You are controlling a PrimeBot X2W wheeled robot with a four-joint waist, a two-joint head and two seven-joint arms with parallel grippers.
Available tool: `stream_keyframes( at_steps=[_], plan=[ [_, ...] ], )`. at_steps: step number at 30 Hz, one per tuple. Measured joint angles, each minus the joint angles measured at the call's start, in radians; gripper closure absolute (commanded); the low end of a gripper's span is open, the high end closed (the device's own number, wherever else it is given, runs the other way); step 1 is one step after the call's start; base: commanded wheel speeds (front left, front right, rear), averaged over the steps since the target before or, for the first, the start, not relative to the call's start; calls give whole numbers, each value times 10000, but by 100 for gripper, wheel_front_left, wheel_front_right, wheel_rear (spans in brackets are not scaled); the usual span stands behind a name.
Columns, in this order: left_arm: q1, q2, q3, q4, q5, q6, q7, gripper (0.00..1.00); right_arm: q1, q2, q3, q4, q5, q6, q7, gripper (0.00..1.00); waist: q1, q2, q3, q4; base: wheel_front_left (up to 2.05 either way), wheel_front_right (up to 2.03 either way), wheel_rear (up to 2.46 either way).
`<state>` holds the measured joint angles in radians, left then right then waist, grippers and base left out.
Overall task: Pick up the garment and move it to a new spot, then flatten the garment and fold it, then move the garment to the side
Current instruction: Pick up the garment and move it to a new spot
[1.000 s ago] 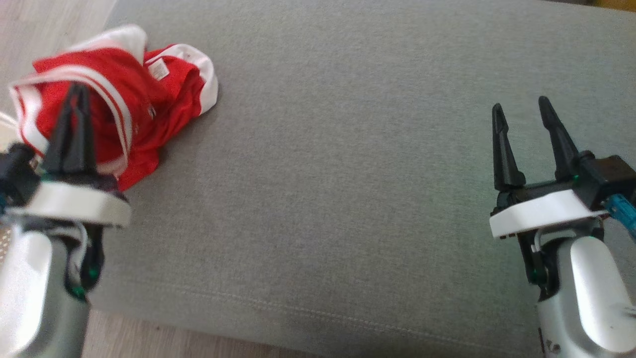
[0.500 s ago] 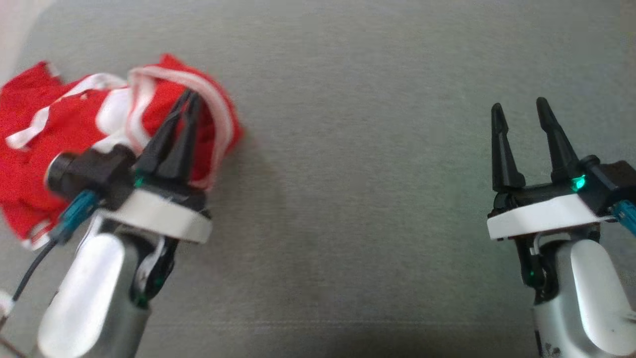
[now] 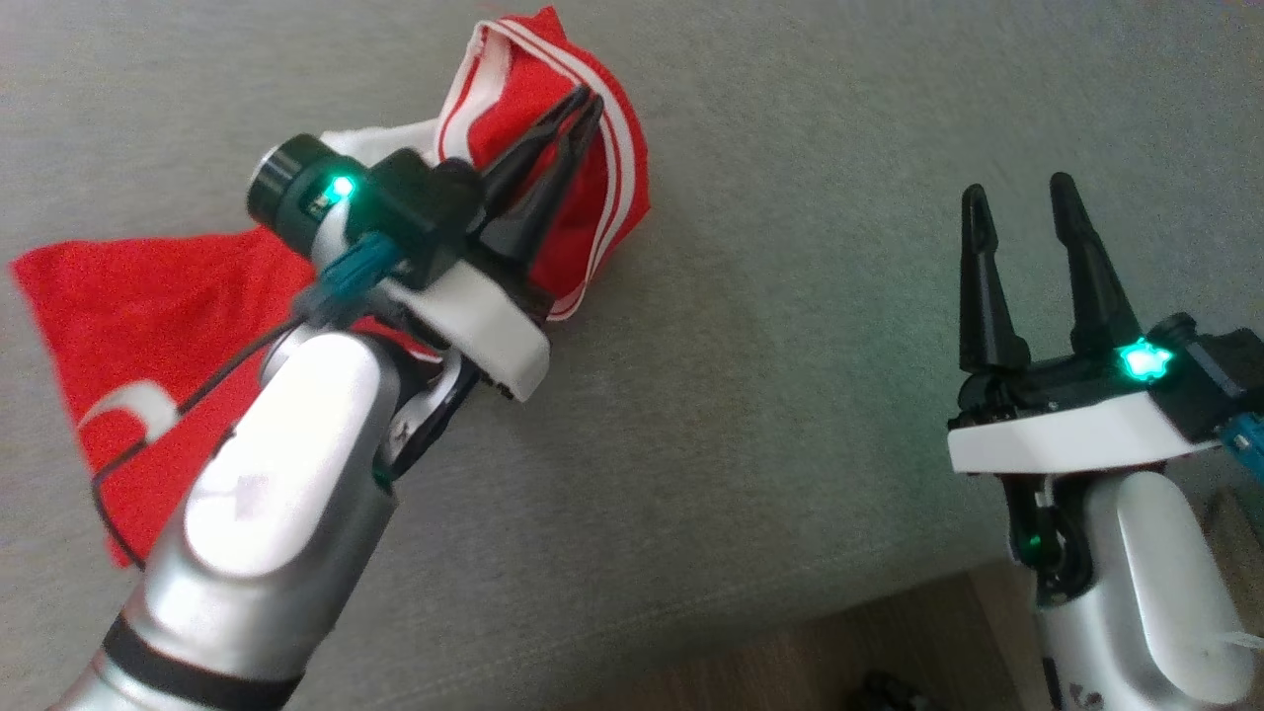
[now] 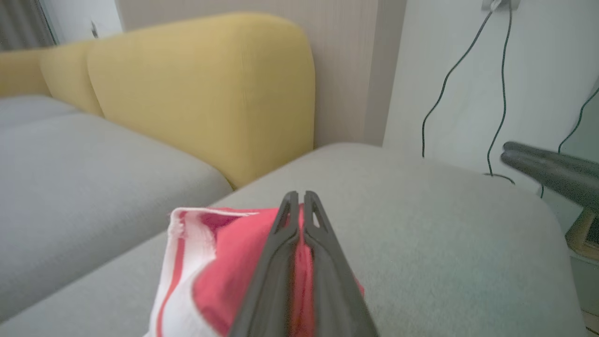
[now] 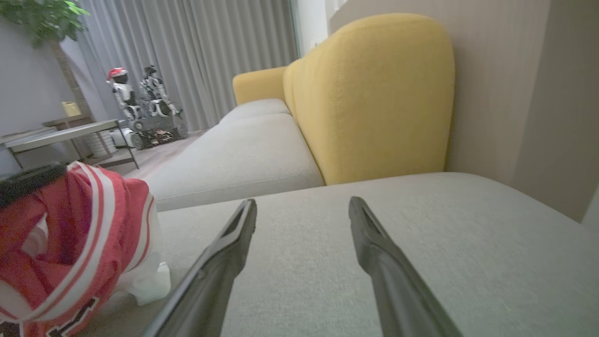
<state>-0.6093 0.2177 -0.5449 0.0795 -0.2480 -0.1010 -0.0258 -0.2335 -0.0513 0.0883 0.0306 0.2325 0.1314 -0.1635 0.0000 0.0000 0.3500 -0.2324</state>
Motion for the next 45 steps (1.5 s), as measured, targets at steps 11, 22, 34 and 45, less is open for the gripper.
stream_keyframes(
  at_steps=[11,22,34,45],
  plan=[
    [-623,-111,-1095,2928,-341,-224,71,100,-329,29,330,401,454,0,-489,0,1,0,1314,-1109,0,0,0],
    [-651,-230,-1080,2594,-740,111,-1438,0,-446,33,4,738,-25,0,-466,0,1,0,897,-110,0,0,0],
    [1156,598,1026,1350,-1476,1676,-2150,0,-447,29,-443,629,-823,0,295,0,0,0,15,1728,0,0,0],
    [3051,1106,2433,686,-1672,2063,-2238,0,-364,29,-752,648,-1231,0,690,0,0,0,-744,2720,0,0,0]
  ],
)
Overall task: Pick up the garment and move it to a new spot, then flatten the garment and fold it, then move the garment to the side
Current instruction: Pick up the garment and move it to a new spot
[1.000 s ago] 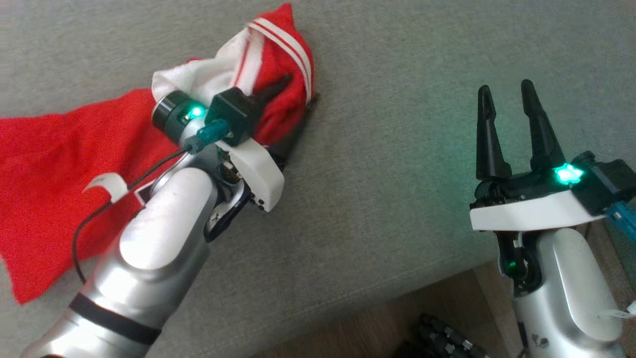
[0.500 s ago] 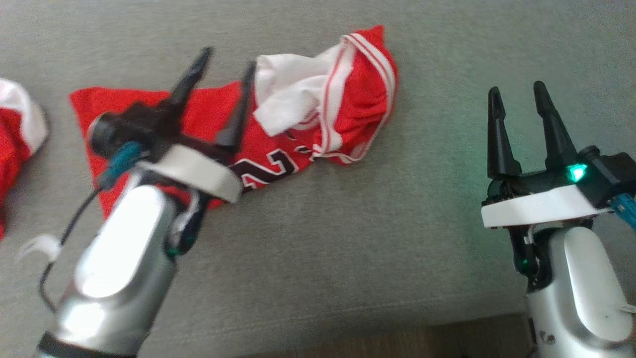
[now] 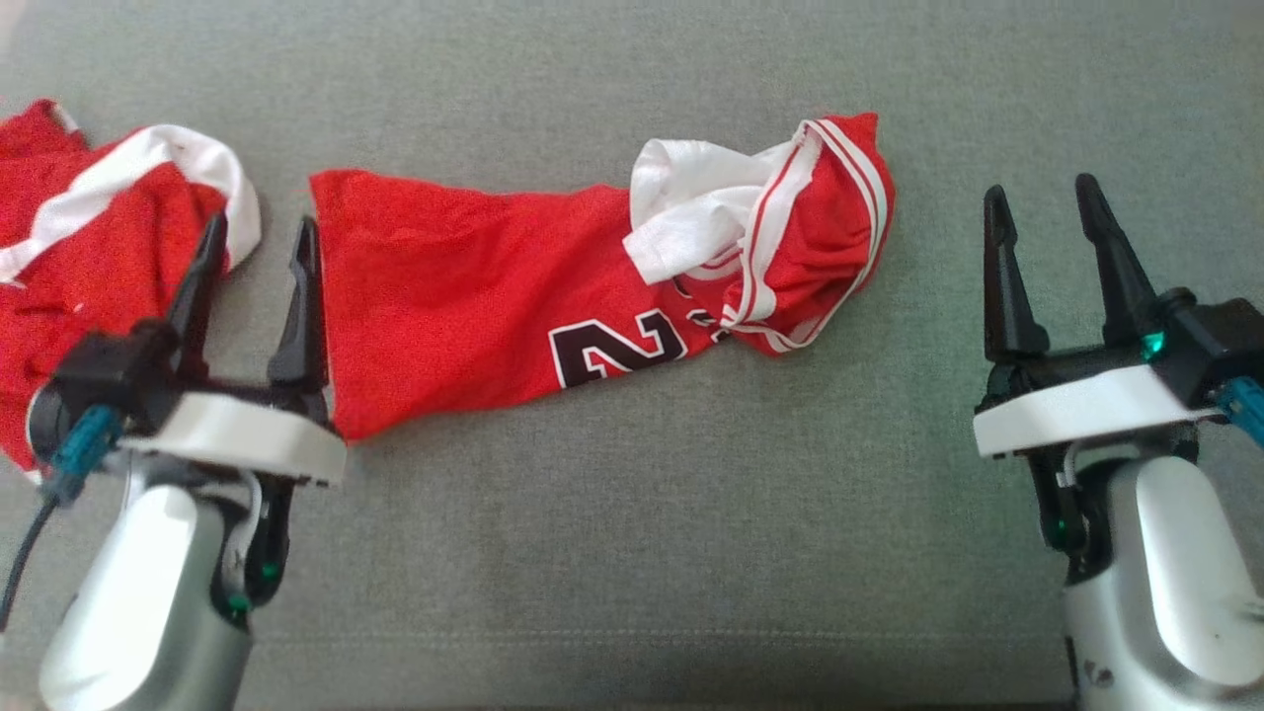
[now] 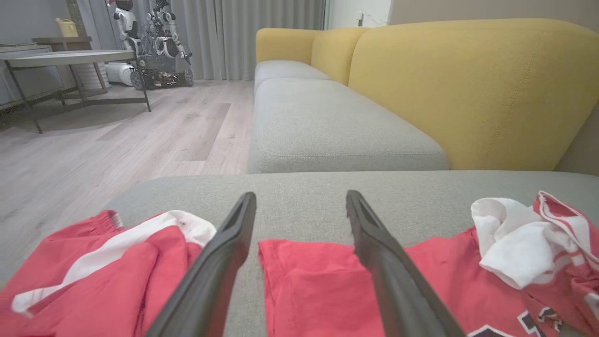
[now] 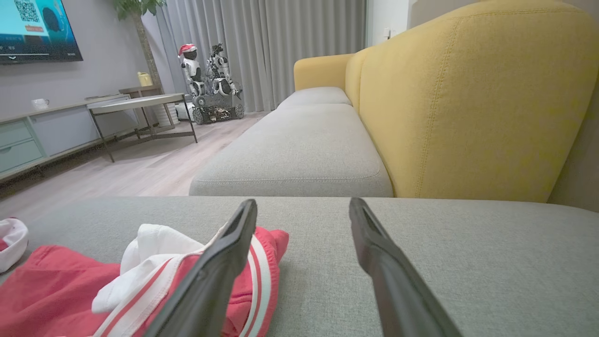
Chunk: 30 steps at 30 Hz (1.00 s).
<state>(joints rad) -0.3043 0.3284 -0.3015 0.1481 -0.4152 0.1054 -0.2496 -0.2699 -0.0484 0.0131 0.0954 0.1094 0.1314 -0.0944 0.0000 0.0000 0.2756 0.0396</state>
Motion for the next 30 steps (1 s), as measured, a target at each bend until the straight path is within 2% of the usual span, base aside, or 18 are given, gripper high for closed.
stream_keyframes(
  at_steps=[20,30],
  plan=[
    [1595,-203,169,-130,520,-100,0,0,1390,4,-255,10,-142,0,418,0,0,0,-1485,8,0,0,0],
    [1824,-199,-54,-104,616,-96,0,0,1629,6,-322,-113,-125,0,514,0,0,0,-1761,3,0,0,0]
  ],
)
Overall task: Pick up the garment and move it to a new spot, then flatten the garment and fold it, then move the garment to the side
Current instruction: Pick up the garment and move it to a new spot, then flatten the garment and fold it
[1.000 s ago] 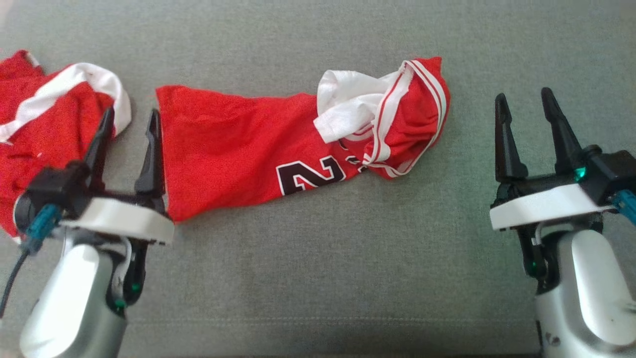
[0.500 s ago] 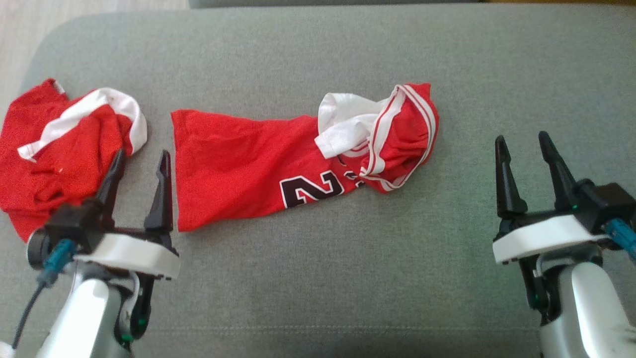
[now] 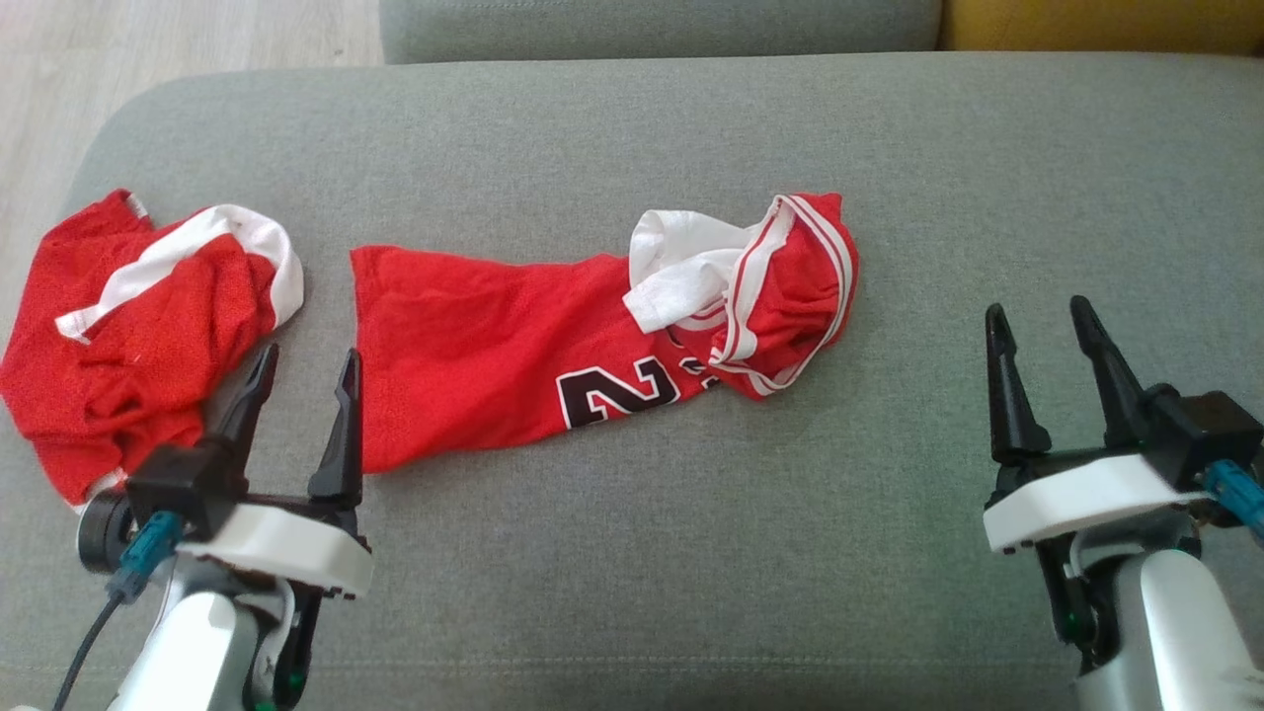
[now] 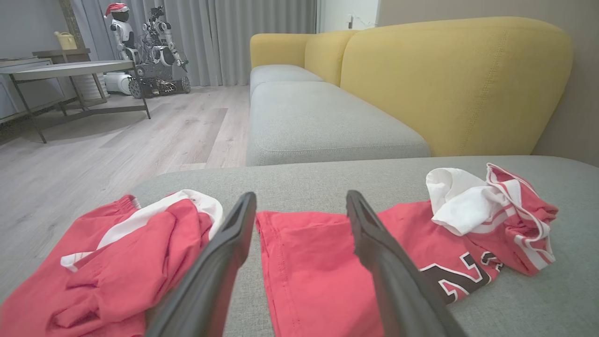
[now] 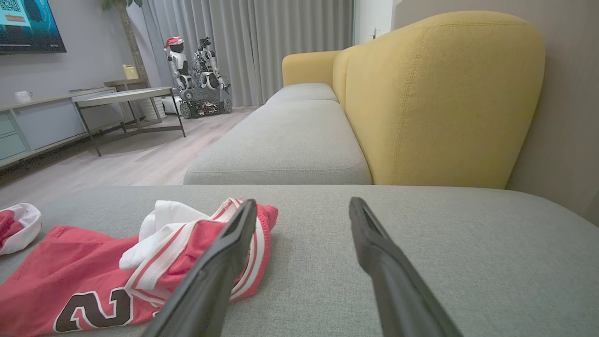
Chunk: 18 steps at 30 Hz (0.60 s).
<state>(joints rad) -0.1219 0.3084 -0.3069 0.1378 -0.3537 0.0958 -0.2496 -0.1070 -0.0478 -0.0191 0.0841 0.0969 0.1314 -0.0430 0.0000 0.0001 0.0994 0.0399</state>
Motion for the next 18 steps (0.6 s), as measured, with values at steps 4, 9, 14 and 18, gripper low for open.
stream_keyframes(
  at_steps=[4,9,14,18],
  plan=[
    [11,0,-10,35,0,4,0,0,1,0,-35,-33,0,0,10,0,0,0,-12,21,0,0,0],
    [11,0,-27,54,0,8,0,0,2,0,-36,-73,0,0,94,0,0,0,-14,45,0,0,0],
    [11,0,-35,58,-2,10,0,0,3,0,-36,-79,0,0,98,0,0,0,-11,38,0,0,0],
    [1,-4,-58,56,0,10,0,0,2,0,-33,-107,-2,0,128,0,0,0,61,74,0,0,0]
  ],
)
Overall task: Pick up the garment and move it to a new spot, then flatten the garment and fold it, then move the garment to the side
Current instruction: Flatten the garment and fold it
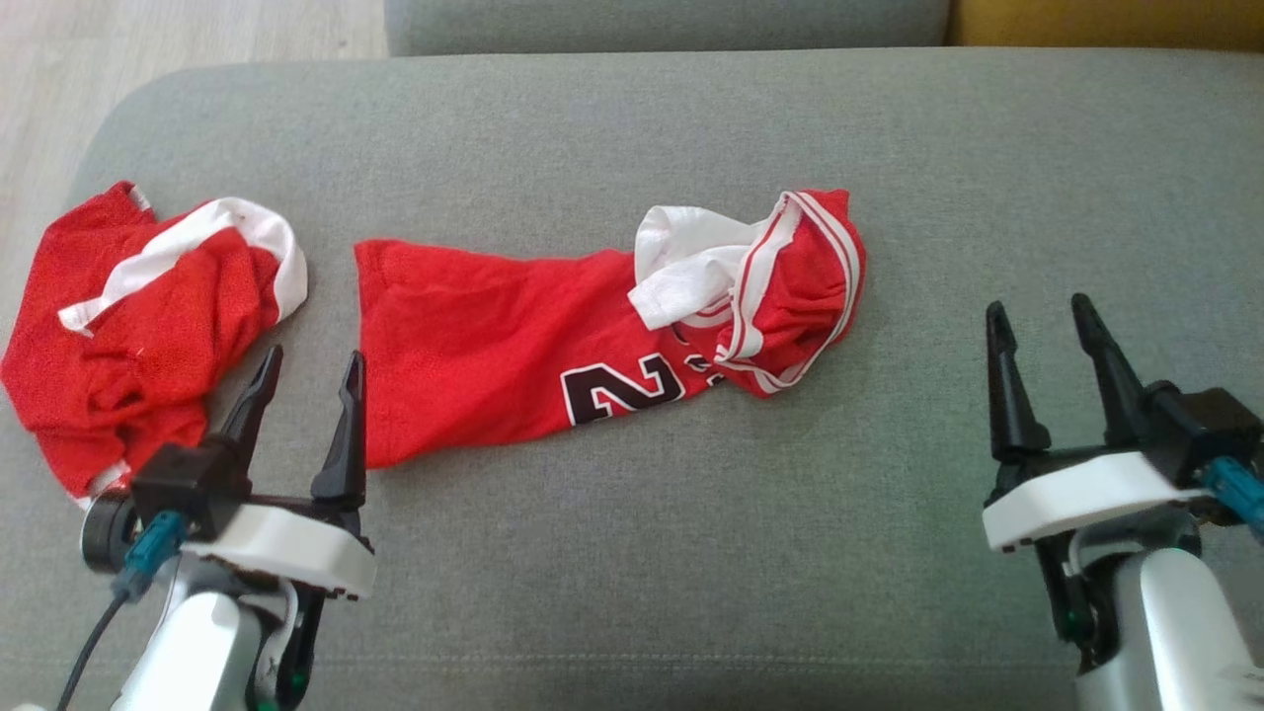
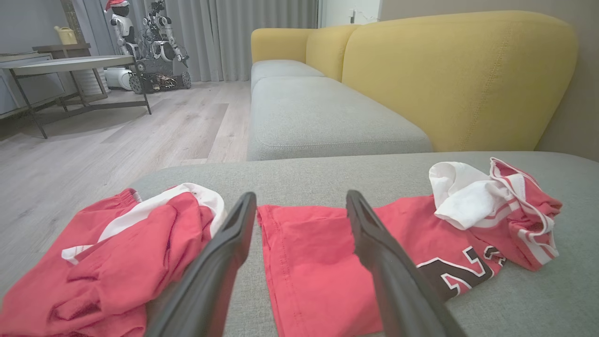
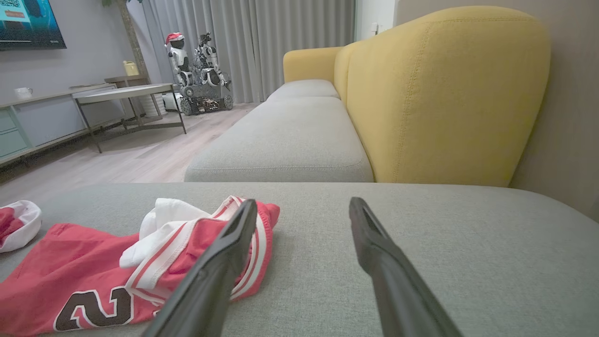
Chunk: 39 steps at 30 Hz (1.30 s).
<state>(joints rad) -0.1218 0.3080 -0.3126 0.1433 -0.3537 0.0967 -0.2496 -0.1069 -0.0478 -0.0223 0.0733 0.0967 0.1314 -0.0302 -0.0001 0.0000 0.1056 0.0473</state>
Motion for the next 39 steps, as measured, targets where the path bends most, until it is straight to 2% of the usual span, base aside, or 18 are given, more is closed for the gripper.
stream_keyframes(
  at_steps=[5,14,21,22,23,24,31,39],
  plan=[
    [-87,-4,-33,-25,0,-4,0,0,-49,-2,545,52,-15,0,138,0,0,0,143,128,0,0,0],
    [-757,-336,-186,-96,184,-188,0,0,-1049,-10,2824,1296,-88,0,788,0,0,0,617,728,0,0,0],
    [-1021,-798,-115,-201,387,-439,0,0,-2072,-48,2821,2872,-366,0,1129,0,0,0,1265,1316,0,0,0],
    [-1078,-848,-77,-203,437,-454,0,0,-2153,-54,2757,2976,-364,0,1133,12,1,0,1350,1362,0,0,0],
    [-1135,-892,-21,-217,468,-485,0,0,-2230,-58,2709,3057,-366,0,1145,77,1,0,1436,1399,0,0,0],
    [-1176,-920,35,-234,504,-545,0,0,-2306,-65,2683,3137,-362,0,1168,100,1,0,1513,1420,0,0,0],
    [-1246,-1045,468,-238,637,-803,-2,0,-2367,-61,1898,2964,-144,0,1047,100,2,0,1774,1109,0,0,0],
    [-1257,-1078,782,-337,988,-982,-2,0,-1697,-50,-180,1626,-148,0,1093,100,1,0,1879,380,0,0,0]
  ],
)
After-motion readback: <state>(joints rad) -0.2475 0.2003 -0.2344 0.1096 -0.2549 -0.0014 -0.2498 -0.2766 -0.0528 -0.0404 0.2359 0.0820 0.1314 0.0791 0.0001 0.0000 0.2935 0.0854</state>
